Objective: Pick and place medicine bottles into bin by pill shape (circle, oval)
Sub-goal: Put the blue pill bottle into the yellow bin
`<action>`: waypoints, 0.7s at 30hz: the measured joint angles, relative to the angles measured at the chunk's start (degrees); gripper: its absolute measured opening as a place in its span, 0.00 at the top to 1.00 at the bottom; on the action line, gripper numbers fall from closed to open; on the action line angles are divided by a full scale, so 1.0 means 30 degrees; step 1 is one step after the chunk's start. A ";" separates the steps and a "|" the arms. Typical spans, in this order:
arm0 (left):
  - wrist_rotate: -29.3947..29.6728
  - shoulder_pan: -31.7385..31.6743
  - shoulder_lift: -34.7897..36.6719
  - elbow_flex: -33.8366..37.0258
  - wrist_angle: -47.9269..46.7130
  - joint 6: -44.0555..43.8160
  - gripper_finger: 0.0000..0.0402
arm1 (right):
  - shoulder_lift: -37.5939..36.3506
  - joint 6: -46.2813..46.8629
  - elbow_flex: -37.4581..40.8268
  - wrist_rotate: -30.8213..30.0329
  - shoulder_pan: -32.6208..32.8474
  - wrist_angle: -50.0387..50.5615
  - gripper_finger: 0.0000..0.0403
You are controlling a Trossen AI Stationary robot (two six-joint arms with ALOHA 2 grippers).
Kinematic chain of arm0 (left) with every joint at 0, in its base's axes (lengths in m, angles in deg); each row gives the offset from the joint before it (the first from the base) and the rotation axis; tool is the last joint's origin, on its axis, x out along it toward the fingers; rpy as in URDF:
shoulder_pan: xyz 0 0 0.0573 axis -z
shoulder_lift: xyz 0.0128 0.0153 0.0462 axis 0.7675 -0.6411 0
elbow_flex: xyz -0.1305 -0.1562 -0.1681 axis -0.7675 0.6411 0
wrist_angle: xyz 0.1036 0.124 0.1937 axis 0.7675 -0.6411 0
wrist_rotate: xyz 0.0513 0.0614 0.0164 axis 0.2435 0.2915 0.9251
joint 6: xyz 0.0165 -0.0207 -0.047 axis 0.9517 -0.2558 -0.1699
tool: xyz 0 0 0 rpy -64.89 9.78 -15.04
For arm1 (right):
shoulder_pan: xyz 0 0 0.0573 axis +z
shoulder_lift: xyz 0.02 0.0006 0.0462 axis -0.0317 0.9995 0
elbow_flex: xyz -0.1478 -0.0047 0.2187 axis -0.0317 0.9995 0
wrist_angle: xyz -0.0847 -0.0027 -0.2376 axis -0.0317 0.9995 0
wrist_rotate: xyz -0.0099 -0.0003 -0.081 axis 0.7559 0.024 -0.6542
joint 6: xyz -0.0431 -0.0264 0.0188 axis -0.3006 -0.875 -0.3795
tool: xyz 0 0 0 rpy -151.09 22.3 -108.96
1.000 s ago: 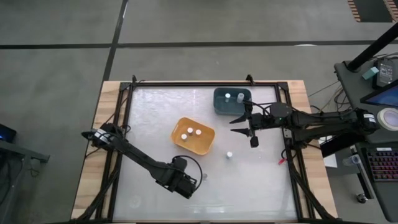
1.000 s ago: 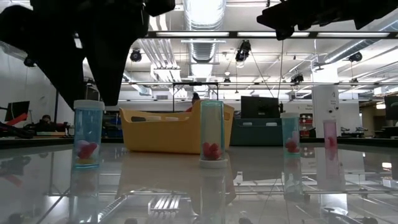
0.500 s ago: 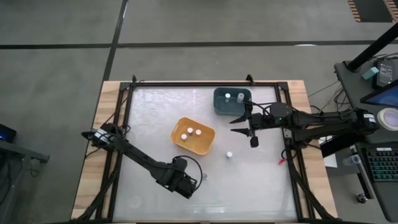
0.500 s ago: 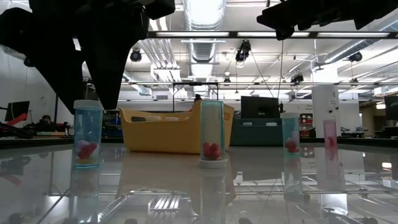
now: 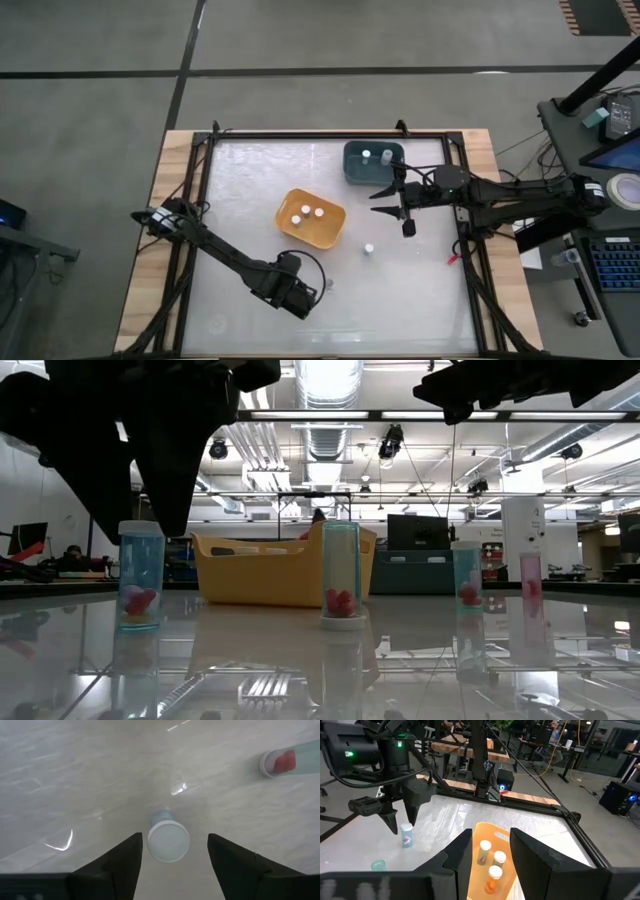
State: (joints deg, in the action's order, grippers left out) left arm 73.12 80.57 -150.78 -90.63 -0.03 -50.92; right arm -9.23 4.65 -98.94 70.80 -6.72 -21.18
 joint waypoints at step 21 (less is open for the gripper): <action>-0.0007 -0.0003 0.0015 -0.0022 -0.0014 0.0023 0.78 | 0.0000 -0.0029 0.0000 -0.0007 0.0000 -0.0005 0.69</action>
State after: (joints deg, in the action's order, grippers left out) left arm 73.10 80.56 -150.74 -90.70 -0.07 -50.86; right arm -9.23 4.56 -98.94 70.78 -6.72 -21.19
